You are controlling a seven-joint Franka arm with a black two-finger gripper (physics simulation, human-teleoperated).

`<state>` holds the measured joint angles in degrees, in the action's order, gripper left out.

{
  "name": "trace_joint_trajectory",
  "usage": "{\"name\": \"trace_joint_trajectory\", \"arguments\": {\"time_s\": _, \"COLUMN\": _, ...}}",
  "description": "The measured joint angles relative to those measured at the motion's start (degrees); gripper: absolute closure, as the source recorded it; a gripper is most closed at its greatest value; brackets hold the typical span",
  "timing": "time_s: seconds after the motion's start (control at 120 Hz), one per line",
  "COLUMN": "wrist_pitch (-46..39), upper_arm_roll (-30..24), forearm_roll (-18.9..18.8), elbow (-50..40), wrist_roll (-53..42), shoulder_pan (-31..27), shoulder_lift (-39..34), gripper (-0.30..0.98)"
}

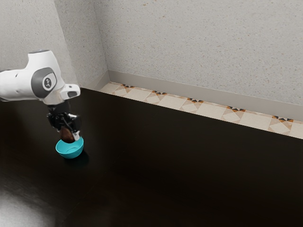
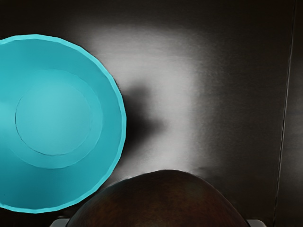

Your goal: Place the pear in the bowl.

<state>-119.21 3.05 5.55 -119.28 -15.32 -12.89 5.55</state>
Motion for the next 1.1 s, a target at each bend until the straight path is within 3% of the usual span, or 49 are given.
{"name": "trace_joint_trajectory", "arguments": {"time_s": 0.467, "wrist_pitch": 2.83, "upper_arm_roll": 2.20, "forearm_roll": -1.67, "elbow": 12.05, "wrist_roll": -0.98, "shoulder_pan": -0.81, "shoulder_lift": 15.42, "gripper": 0.34}}
{"name": "trace_joint_trajectory", "arguments": {"time_s": 0.583, "wrist_pitch": 3.05, "upper_arm_roll": 2.22, "forearm_roll": -1.43, "elbow": 12.26, "wrist_roll": -1.61, "shoulder_pan": -1.06, "shoulder_lift": 16.29, "gripper": 0.23}}
{"name": "trace_joint_trajectory", "arguments": {"time_s": 0.8, "wrist_pitch": 4.77, "upper_arm_roll": 1.68, "forearm_roll": -1.54, "elbow": 12.05, "wrist_roll": -3.13, "shoulder_pan": -0.35, "shoulder_lift": 11.85, "gripper": 0.08}}
{"name": "trace_joint_trajectory", "arguments": {"time_s": 0.983, "wrist_pitch": 8.18, "upper_arm_roll": -4.96, "forearm_roll": -4.54, "elbow": 12.81, "wrist_roll": -7.37, "shoulder_pan": 1.26, "shoulder_lift": 2.79, "gripper": 0.03}}
{"name": "trace_joint_trajectory", "arguments": {"time_s": 1.1, "wrist_pitch": 11.96, "upper_arm_roll": -11.83, "forearm_roll": -8.65, "elbow": 21.91, "wrist_roll": -10.89, "shoulder_pan": 1.61, "shoulder_lift": 1.87, "gripper": 0.02}}
